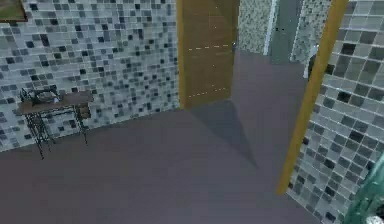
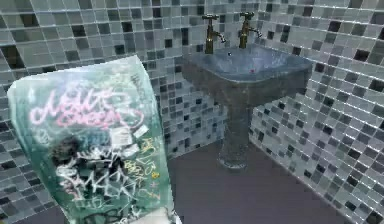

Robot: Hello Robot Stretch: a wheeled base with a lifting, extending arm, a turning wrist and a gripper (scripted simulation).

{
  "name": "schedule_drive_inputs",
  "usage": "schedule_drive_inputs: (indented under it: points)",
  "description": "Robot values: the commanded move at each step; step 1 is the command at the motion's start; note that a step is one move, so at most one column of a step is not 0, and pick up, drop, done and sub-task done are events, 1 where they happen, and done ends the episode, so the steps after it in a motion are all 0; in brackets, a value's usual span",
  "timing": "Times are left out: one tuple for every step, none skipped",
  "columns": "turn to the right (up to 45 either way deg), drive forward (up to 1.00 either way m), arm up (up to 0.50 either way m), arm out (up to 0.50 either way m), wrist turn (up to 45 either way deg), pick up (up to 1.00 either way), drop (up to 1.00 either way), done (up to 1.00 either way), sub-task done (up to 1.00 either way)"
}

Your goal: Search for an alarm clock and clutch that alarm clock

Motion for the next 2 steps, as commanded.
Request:
schedule_drive_inputs:
  points:
    - [-45.0, 0.00, 0.00, 0.00, 0.0, 0.00, 0.00, 0.00, 0.00]
    - [-45.0, 0.00, 0.00, 0.00, 0.0, 0.00, 0.00, 0.00, 0.00]
